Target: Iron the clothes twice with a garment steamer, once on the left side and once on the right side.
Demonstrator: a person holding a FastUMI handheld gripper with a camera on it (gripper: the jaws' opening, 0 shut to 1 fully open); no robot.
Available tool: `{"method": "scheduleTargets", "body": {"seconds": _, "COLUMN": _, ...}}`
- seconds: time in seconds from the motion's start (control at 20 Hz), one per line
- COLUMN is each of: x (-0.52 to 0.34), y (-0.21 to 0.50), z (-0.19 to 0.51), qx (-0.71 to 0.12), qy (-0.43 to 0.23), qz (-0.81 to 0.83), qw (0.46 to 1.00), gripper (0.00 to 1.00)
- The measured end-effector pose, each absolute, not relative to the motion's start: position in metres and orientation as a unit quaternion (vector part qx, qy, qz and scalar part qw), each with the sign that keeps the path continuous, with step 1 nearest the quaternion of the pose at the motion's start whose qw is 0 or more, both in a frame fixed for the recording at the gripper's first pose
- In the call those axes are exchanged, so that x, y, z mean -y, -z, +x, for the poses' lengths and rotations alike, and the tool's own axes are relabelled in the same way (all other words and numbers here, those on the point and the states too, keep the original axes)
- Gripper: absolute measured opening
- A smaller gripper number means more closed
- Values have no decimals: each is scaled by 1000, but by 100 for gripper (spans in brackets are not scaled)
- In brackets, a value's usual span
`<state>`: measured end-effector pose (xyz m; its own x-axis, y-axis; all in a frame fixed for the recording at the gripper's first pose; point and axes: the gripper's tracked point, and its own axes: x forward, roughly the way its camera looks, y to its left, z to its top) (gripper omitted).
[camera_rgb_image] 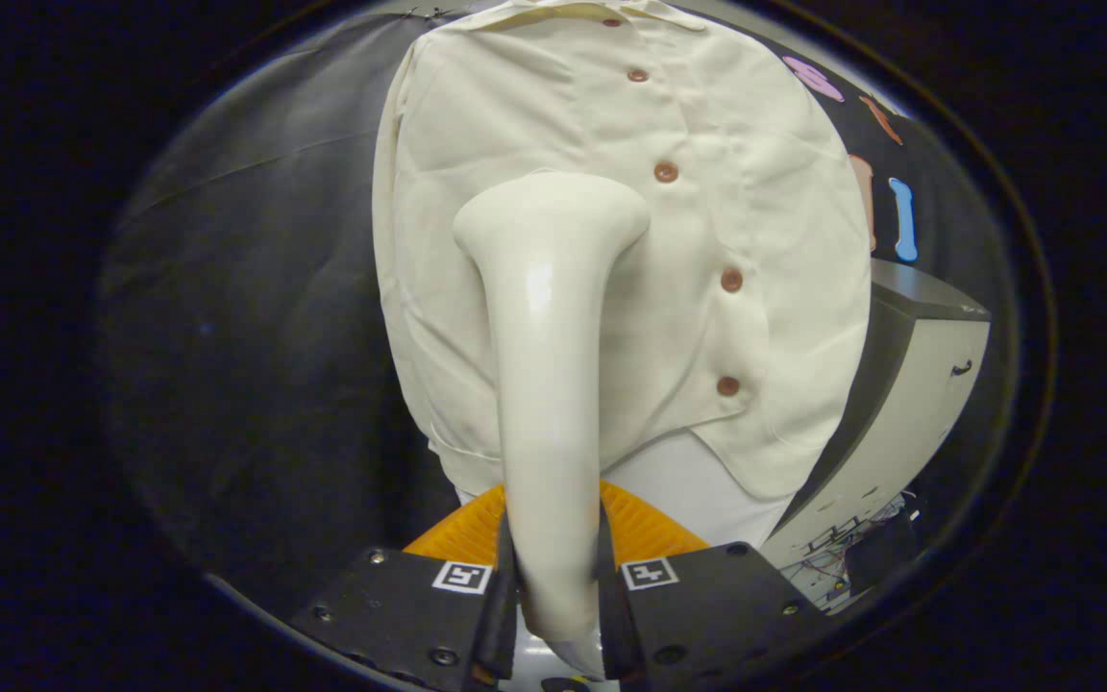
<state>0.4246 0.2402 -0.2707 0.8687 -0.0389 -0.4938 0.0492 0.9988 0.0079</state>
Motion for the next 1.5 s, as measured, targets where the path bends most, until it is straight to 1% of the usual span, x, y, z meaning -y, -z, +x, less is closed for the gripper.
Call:
{"method": "scheduleTargets", "body": {"seconds": 0.35, "x": -242, "y": 318, "z": 399, "qx": -302, "qy": 13, "qz": 15, "qw": 953, "gripper": 33}}
{"method": "scheduleTargets", "body": {"seconds": 0.65, "x": -249, "y": 298, "z": 375, "qx": -304, "qy": -2, "qz": 19, "qw": 952, "gripper": 33}}
{"method": "scheduleTargets", "body": {"seconds": 0.8, "x": -245, "y": 264, "z": 361, "qx": -288, "qy": 1, "qz": 18, "qw": 957, "gripper": 33}}
{"method": "scheduleTargets", "body": {"seconds": 1.3, "x": -202, "y": 103, "z": 340, "qx": -160, "qy": 42, "qz": 18, "qw": 986, "gripper": 32}}
{"method": "scheduleTargets", "body": {"seconds": 1.5, "x": -177, "y": 63, "z": 346, "qx": -127, "qy": 67, "qz": 28, "qw": 989, "gripper": 32}}
